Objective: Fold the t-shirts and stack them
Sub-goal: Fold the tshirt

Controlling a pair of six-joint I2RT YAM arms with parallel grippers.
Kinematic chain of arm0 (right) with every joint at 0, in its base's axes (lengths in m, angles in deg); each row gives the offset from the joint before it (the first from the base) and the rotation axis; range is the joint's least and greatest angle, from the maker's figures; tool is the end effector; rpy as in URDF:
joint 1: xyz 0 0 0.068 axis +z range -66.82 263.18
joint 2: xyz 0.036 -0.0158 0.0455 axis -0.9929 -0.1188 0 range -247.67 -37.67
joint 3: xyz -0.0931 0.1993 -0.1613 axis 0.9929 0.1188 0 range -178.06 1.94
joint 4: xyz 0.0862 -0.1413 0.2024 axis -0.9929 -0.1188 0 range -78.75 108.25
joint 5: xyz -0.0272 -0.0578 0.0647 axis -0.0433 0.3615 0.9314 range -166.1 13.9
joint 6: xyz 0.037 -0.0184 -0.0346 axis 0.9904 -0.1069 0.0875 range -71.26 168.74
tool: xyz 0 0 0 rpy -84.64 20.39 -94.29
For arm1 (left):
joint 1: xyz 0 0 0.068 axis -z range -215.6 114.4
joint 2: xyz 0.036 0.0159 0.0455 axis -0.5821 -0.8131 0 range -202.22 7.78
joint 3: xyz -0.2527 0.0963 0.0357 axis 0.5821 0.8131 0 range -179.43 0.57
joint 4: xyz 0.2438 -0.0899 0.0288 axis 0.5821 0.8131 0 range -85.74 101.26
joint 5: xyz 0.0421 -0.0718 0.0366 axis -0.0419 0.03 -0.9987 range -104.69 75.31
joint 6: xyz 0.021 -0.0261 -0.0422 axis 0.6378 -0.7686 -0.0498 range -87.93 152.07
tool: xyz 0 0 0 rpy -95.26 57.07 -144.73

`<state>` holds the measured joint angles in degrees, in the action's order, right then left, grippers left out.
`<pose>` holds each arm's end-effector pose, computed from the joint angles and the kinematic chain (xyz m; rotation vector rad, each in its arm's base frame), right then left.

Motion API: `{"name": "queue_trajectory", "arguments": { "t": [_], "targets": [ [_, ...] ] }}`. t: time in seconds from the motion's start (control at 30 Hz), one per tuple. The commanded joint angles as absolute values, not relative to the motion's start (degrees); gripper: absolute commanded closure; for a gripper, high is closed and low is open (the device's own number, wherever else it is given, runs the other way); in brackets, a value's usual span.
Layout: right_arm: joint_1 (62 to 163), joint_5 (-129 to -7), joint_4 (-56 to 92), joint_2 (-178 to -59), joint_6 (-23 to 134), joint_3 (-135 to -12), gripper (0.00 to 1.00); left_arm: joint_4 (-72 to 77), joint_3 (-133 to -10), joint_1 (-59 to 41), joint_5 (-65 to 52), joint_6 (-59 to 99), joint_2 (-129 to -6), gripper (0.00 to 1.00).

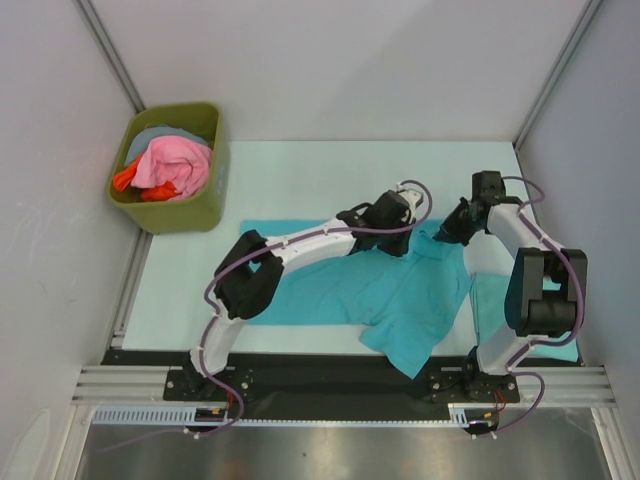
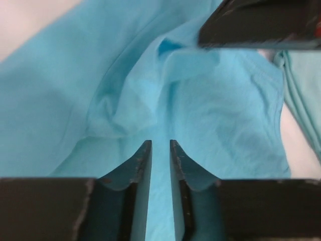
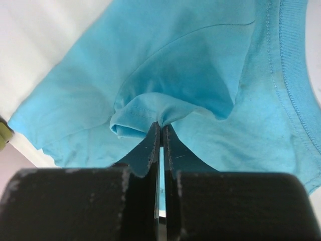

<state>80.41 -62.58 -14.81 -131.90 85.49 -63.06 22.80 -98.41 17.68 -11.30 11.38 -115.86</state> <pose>0.3331 -0.0077 0.2133 0.8396 2.5716 0.5011 0.2936 -0.3970 0.2106 0.7129 2.3277 -0.6913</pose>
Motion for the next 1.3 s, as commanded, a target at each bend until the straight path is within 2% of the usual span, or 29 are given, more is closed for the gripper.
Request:
{"name": "queue_trajectory", "arguments": {
  "t": [0.0, 0.1, 0.13, 0.17, 0.2, 0.4, 0.67, 0.7, 0.8, 0.87, 1.0, 1.1, 1.27],
  "targets": [
    [79.93, -63.00, -14.36, -133.20, 86.27, -65.47, 1.00, 25.07, -107.76, 19.68, -19.35, 14.14, -121.48, 0.76],
    [79.14, -62.12, -14.01, -133.90, 86.18, -66.18, 1.00, 27.90, -113.23, 20.47, -20.40, 12.91, -124.66, 0.73],
    [78.96, -61.86, -14.10, -134.34, 86.27, -66.53, 1.00, 28.25, -114.21, 20.91, -21.28, 12.73, -126.15, 0.69],
    [78.79, -61.51, -14.01, -134.43, 86.44, -66.62, 1.00, 29.99, -115.44, 21.26, -24.24, 12.47, -126.86, 0.61],
    [78.52, -61.25, -13.83, -134.52, 86.45, -66.71, 1.00, 30.97, -117.89, 22.05, -26.54, 12.38, -127.83, 0.59],
    [77.99, -60.98, -13.30, -134.43, 86.71, -66.53, 1.00, 33.08, -119.14, 24.08, -35.96, 12.03, -129.15, 0.65],
    [77.38, -60.72, -13.13, -134.08, 86.36, -66.18, 1.00, 35.55, -121.25, 23.99, -33.94, 10.18, -132.14, 0.68],
    [77.29, -60.63, -12.96, -134.08, 86.27, -66.09, 1.00, 35.46, -121.16, 24.08, -33.86, 10.09, -132.23, 0.67],
    [77.29, -60.45, -12.69, -134.17, 86.27, -65.74, 1.00, 35.28, -121.16, 23.99, -32.98, 10.53, -132.67, 0.54],
    [77.20, -60.45, -12.69, -134.08, 86.10, -65.56, 1.00, 35.63, -121.16, 24.08, -33.15, 10.27, -133.02, 0.53],
    [77.20, -60.28, -12.34, -133.99, 86.27, -65.13, 1.00, 35.46, -121.25, 23.99, -32.89, 10.27, -133.99, 0.58],
    [77.20, -60.01, -12.08, -133.82, 86.36, -64.69, 1.00, 35.28, -121.60, 23.99, -33.41, 10.80, -134.52, 0.66],
    [77.11, -60.89, -13.30, -133.55, 84.78, -64.68, 1.00, 37.12, -122.22, 24.08, -34.29, 12.20, -132.77, 0.85]
  ]
}}
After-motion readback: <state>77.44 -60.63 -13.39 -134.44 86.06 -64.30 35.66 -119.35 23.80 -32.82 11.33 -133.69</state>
